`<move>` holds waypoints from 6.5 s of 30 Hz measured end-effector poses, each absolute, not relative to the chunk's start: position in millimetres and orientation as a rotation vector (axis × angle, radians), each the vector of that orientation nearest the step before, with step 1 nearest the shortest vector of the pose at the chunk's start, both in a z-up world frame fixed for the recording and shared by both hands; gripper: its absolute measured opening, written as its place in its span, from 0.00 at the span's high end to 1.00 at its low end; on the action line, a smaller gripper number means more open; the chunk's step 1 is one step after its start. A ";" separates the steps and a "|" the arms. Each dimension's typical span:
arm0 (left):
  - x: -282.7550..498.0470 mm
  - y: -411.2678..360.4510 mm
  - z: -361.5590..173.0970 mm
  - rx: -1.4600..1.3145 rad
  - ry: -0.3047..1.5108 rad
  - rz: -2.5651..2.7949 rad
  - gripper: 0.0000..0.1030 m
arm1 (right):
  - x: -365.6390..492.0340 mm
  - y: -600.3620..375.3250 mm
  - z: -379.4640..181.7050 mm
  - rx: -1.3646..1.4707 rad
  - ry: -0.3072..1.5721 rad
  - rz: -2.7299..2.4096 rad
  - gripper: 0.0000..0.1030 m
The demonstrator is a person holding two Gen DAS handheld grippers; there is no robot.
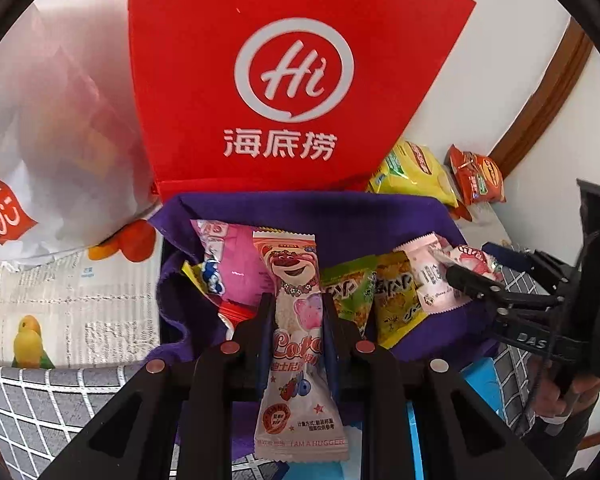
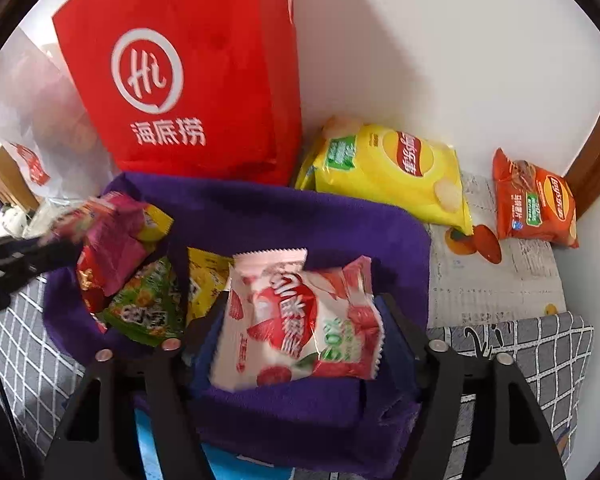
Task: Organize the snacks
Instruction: 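Lower the candy stick and jelly bag onto the towel and open both grippers, then grasp the blue snack bag with the left gripper while the right grasps the pink candy, then carry the blue bag and pink candy past the tissue pack toward the towel with both grippers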
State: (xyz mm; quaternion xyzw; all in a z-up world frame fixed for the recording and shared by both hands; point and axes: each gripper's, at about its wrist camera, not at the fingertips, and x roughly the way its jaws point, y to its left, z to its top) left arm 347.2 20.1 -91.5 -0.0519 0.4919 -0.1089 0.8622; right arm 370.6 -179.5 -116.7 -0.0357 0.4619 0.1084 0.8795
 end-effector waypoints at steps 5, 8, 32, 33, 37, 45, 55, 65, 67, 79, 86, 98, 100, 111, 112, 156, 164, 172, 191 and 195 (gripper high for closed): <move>349.7 17.8 -98.6 -0.123 1.049 -0.240 0.80 | 365.5 -179.1 -108.1 -0.060 0.934 0.252 0.27; 350.2 16.0 -100.4 -0.138 1.051 -0.258 0.80 | 362.8 -178.0 -103.4 -0.067 0.921 0.253 0.27; 342.6 7.1 -78.5 -0.113 1.021 -0.262 0.57 | 340.1 -158.9 -74.3 -0.086 0.827 0.273 0.27; 340.6 7.2 -74.6 -0.115 1.014 -0.268 0.55 | 336.8 -157.3 -71.2 -0.088 0.819 0.272 0.27; 333.1 5.2 -62.2 -0.110 0.990 -0.284 0.52 | 324.8 -160.4 -61.5 -0.048 0.798 0.256 0.27; 308.9 -2.8 -35.7 -0.089 0.941 -0.320 0.51 | 284.9 -180.0 -50.1 0.003 0.781 0.173 0.27; 261.8 -18.9 2.5 -0.043 0.874 -0.370 0.50 | 206.0 -207.3 -31.8 0.024 0.747 0.042 0.27; 201.4 -12.0 23.8 -0.017 0.826 -0.377 0.44 | 142.4 -215.5 -39.1 0.079 0.737 0.025 0.27; 192.3 -3.6 21.9 -0.018 0.830 -0.361 0.44 | 133.0 -210.8 -45.9 0.079 0.741 0.028 0.27; 161.3 53.1 -13.4 -0.078 0.881 -0.218 0.44 | 115.8 -141.5 -97.7 -0.004 0.820 0.215 0.27; 150.4 86.8 -45.1 -0.111 0.933 -0.133 0.44 | 125.4 -112.4 -122.0 -0.016 0.861 0.277 0.27; 142.5 115.0 -75.8 -0.134 0.988 -0.096 0.44 | 166.8 -94.0 -169.4 0.000 0.952 0.238 0.27; 143.3 115.6 -79.4 -0.138 0.995 -0.100 0.44 | 169.0 -92.0 -180.5 0.000 0.987 0.242 0.27; 139.9 105.9 -95.8 -0.135 1.031 -0.116 0.44 | 170.4 -88.5 -188.4 -0.006 0.952 0.265 0.47; 139.2 104.5 -96.9 -0.133 1.034 -0.115 0.44 | 168.8 -89.5 -188.1 0.000 0.946 0.275 0.63; 127.2 9.0 -159.9 0.037 0.963 -0.092 0.61 | 123.4 -203.9 -185.5 -0.010 0.852 0.195 0.66; 124.4 7.6 -162.7 0.040 0.926 -0.074 0.58 | 128.0 -204.0 -196.1 0.004 0.878 0.207 0.65; 124.0 6.3 -162.8 0.031 0.927 -0.086 0.56 | 128.9 -201.0 -197.1 -0.008 0.882 0.204 0.64; 122.1 8.9 -163.3 -0.004 0.913 -0.099 0.56 | 129.5 -197.6 -201.3 -0.047 0.875 0.205 0.59; 122.8 14.3 -162.5 -0.034 0.913 -0.113 0.56 | 130.4 -196.6 -201.1 -0.046 0.878 0.205 0.59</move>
